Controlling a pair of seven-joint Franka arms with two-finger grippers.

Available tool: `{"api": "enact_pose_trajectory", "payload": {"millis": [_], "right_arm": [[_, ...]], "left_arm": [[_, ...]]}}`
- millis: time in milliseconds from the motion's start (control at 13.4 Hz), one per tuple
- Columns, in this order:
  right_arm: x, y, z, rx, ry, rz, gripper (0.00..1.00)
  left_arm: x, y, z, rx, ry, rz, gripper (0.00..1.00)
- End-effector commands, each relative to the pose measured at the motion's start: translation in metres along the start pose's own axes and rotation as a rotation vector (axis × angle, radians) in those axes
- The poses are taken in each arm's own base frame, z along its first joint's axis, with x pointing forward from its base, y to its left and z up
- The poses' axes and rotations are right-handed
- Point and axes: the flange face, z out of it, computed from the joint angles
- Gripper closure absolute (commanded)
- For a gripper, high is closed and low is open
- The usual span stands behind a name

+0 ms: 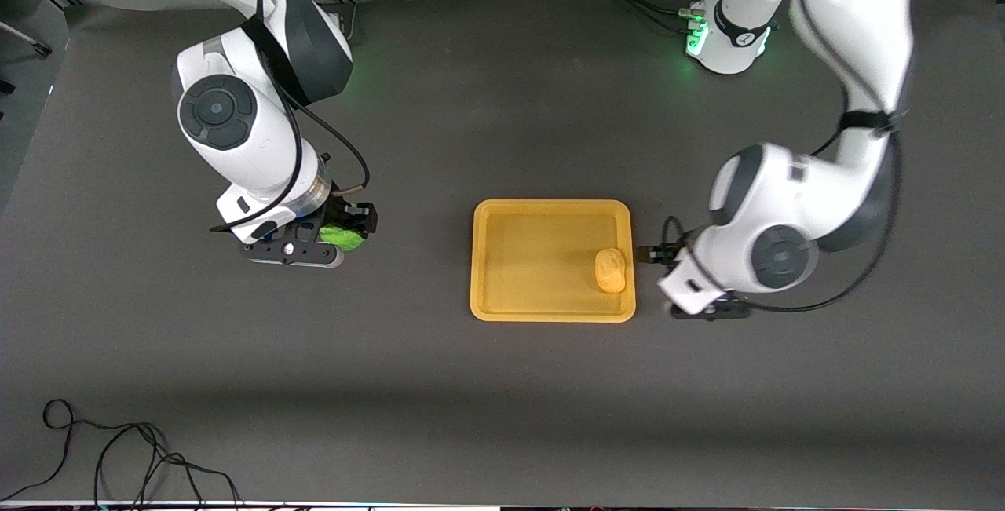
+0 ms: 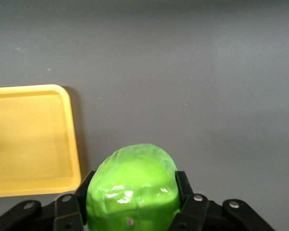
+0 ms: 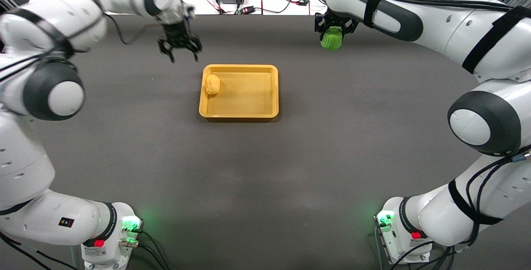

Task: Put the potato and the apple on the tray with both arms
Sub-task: 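Lift the green apple with the right gripper while the left gripper withdraws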

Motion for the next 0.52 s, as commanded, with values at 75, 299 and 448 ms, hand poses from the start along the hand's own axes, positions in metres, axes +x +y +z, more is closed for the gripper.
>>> {"api": "enact_pose_trajectory", "payload": {"millis": [75,299,448], "right_arm": [[0.000,-0.044,-0.018,0.089,-0.014,0.087,0.59],[-0.029,-0.142,-0.008,0.091,0.004,0.077,0.59],[-0.041,-0.193,0.005,0.067,0.044,0.140,0.59]], "left_arm": [[-0.040,-0.058,-0.097,0.065,0.113,0.033,0.00],[-0.070,-0.112,-0.153,0.066,0.174,0.188,0.00],[-0.084,-0.138,-0.168,0.067,0.201,0.205,0.00]]}}
